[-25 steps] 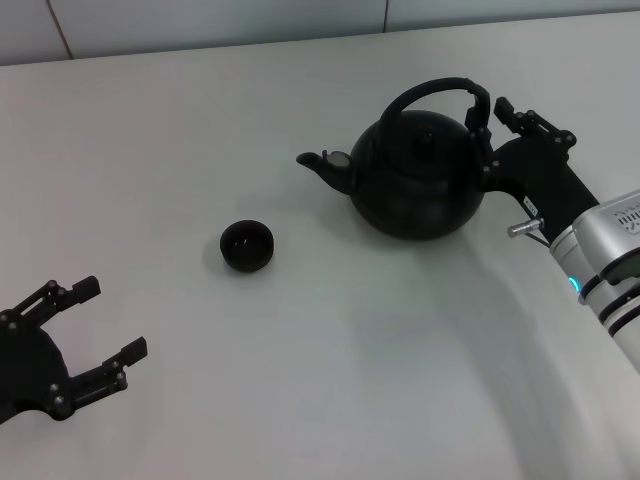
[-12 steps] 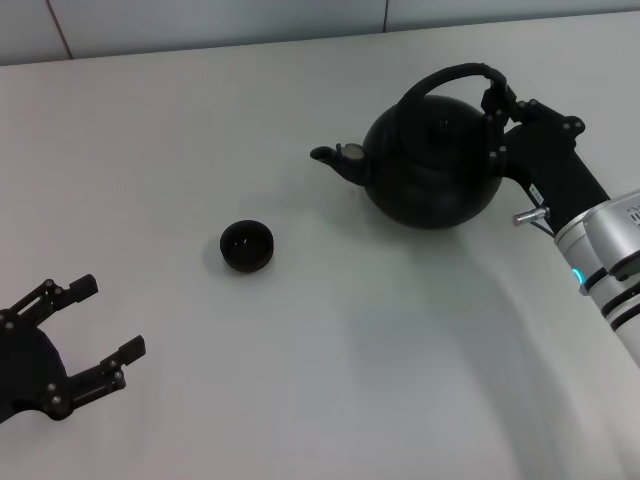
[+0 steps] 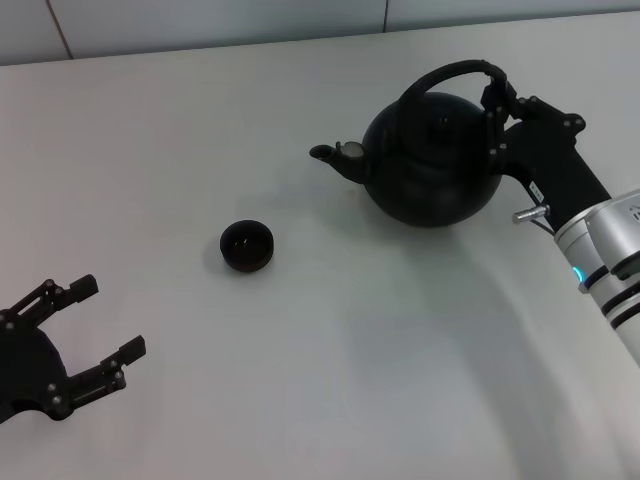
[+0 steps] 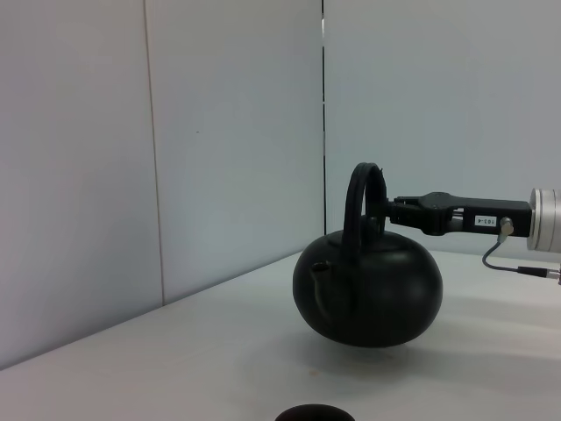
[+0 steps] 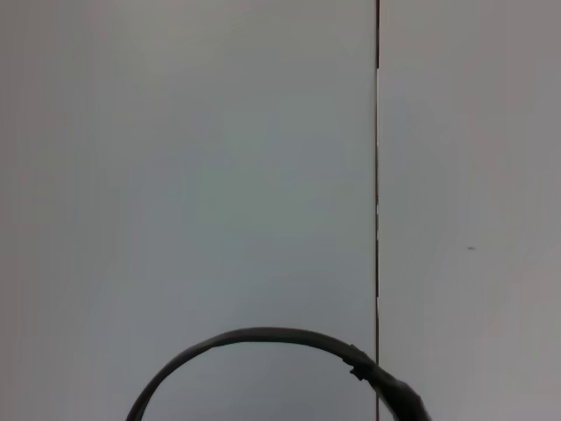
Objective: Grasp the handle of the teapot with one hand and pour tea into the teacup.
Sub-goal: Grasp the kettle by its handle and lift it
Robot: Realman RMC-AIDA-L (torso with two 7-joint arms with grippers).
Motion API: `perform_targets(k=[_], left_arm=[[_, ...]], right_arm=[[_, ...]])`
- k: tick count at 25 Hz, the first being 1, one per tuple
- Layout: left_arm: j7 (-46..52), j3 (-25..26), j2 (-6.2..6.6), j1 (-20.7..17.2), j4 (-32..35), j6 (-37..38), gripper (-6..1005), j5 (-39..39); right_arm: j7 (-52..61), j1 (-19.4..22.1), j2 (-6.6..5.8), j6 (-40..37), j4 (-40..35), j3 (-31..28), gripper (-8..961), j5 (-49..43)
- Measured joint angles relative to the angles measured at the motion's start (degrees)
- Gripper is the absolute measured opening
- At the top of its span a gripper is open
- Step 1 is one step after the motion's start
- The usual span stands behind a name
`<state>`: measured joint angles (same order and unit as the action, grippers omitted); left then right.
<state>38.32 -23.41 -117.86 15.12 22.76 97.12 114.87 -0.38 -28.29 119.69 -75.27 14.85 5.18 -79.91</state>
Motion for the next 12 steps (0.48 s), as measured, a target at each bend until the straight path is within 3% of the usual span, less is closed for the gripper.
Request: perform_targets(k=[5, 12], left_arm=[[0.00, 0.03, 0.00, 0.00, 0.01, 0.00, 859, 0.00], [-0.10, 0.03, 0.00, 0.01, 0.09, 0.00, 859, -0.02]], right_arm=[[1.24, -0.55, -0.26, -0.55, -0.57, 0.50, 78, -1.51], [9.97, -2.35, -0.43, -0.40, -5.99, 0.64, 78, -11.18]])
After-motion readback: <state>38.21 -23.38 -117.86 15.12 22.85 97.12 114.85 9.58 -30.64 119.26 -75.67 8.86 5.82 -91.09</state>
